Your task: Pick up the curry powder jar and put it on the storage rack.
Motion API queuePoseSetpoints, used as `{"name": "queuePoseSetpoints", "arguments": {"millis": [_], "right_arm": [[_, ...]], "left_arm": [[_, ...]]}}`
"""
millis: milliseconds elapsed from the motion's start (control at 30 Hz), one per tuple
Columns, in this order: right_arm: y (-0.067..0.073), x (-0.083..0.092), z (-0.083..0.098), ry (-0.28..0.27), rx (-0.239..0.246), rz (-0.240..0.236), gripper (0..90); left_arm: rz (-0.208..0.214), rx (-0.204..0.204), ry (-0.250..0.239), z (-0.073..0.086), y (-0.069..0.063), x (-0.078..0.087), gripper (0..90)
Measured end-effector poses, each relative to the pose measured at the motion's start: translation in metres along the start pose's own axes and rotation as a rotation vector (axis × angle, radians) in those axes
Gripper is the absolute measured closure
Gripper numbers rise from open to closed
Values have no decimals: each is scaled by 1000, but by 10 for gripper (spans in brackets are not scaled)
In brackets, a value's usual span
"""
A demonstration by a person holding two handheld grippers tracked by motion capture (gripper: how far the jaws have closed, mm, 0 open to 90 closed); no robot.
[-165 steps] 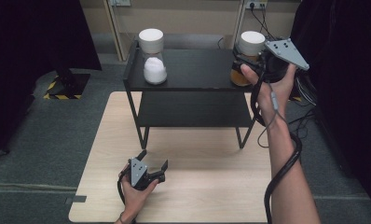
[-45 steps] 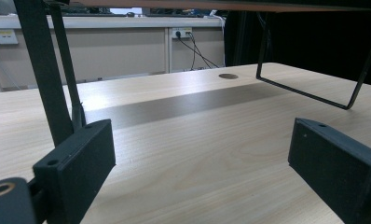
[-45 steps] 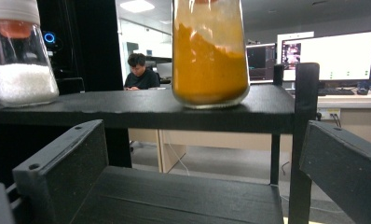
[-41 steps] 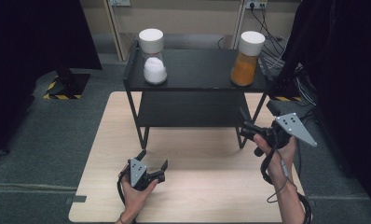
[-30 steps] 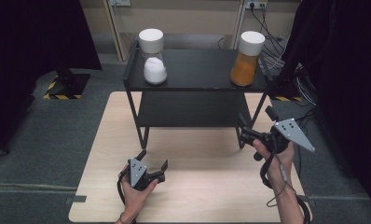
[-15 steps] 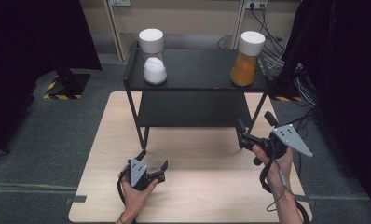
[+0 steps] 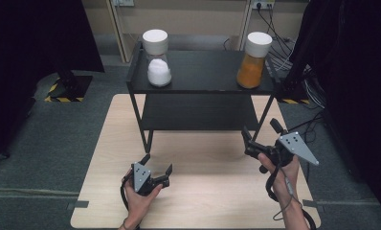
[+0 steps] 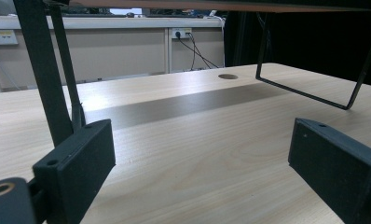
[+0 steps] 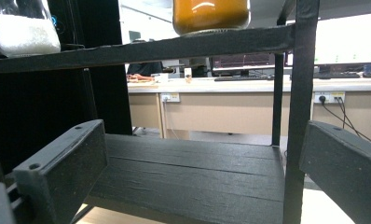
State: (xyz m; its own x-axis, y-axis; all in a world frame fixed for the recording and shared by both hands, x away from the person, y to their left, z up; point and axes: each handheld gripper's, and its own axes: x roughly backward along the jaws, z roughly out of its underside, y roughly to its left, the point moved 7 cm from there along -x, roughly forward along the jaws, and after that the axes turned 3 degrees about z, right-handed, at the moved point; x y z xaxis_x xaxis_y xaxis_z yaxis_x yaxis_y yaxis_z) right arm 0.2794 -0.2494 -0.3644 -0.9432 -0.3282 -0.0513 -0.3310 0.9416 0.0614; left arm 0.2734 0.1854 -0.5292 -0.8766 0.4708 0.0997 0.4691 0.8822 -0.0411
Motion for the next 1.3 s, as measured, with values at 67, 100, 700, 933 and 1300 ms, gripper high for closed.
{"name": "queuePoseSetpoints", "arguments": {"millis": [67, 100, 700, 933, 1300], "right_arm": [[0, 0, 2, 3, -1, 0, 10], [0, 0, 3, 5, 1, -1, 10], [0, 4, 24, 37, -8, 2, 11], [-1, 6, 31, 48, -10, 5, 11], [-3, 10, 44, 65, -24, 6, 12]], "left_arm": [[0, 0, 0, 0, 0, 0, 64], [0, 0, 0, 0, 0, 0, 64], [1, 1, -1, 0, 0, 0, 64], [2, 1, -2, 0, 0, 0, 63], [2, 0, -1, 0, 0, 0, 63]]}}
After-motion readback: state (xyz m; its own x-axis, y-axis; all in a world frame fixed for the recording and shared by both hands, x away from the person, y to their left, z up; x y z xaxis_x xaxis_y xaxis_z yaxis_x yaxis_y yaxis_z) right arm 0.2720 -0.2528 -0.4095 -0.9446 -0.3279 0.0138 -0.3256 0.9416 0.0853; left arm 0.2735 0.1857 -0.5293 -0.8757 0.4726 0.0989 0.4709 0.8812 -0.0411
